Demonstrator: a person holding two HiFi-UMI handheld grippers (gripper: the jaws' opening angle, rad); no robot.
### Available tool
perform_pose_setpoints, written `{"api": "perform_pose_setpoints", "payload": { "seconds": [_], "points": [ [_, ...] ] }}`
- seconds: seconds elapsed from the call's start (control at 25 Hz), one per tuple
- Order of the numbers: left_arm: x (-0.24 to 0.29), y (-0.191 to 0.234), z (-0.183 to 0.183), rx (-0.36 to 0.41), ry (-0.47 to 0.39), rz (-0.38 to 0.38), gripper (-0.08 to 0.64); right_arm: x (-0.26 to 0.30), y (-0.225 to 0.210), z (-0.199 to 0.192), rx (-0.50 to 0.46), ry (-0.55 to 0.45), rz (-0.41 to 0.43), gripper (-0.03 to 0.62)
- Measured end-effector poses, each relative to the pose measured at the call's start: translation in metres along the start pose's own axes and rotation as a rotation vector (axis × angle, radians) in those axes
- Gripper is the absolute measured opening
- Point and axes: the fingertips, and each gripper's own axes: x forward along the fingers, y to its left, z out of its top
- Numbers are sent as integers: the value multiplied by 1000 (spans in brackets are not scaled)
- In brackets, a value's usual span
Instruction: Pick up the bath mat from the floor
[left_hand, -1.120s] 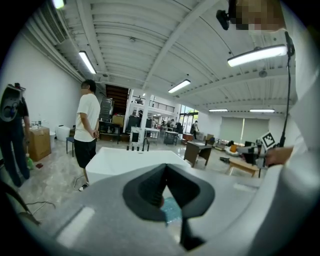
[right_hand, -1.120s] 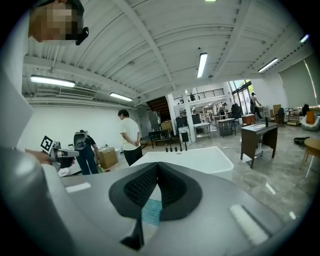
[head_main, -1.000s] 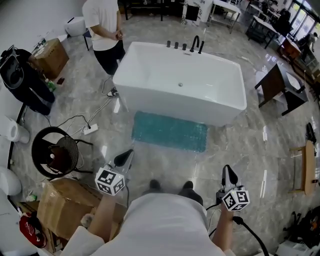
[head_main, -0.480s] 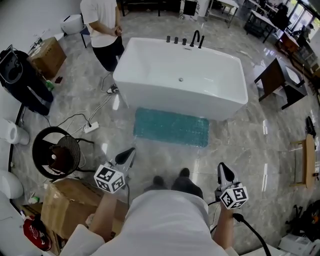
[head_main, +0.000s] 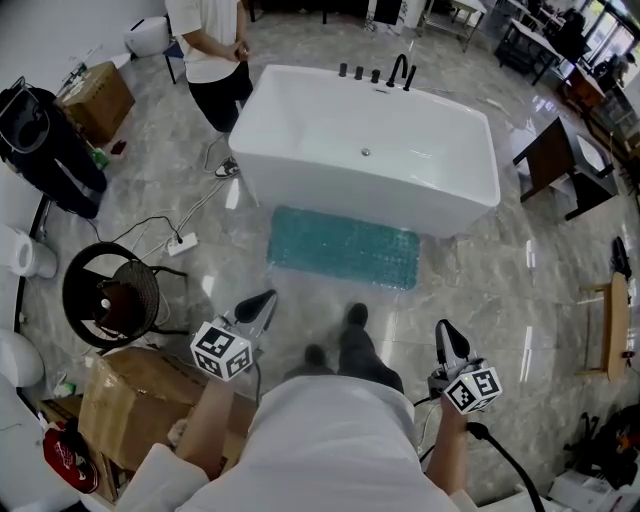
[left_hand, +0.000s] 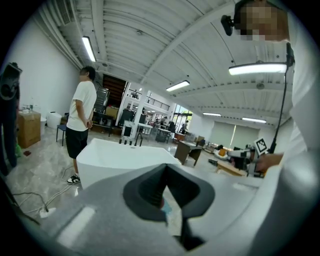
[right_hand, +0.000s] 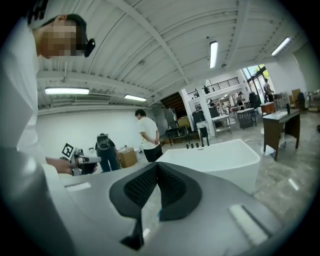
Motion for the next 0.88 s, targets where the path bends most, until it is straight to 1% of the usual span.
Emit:
{"api": "perform_pose_setpoints", "payload": {
  "seconds": [0.04,0.12,0.24,0.36,0.52,0.64,0.88],
  "points": [
    [2,0,0,-14,0,-10,-2,1,-2,2,25,-14,6,5],
    [6,2,1,-34,-3,-16,-2,6,-9,3,34,-13,-5,5],
    [13,7,5,-46,-7,-8,-2,16,-19,2,-1,23,-21,5],
    [19,9,10,-53,-20,-21,-2,29,-26,2,-27,55,-25,5],
    [39,10,18,-49,-21,-34,0,49,-43,8,-30,64,-14,5],
    [62,14,26,-38,-5,-22,0,67,-59,16,-29,74,-5,5],
    [110,27,42,-16,30,33,0,102,-106,32,-27,94,16,5]
  ]
}}
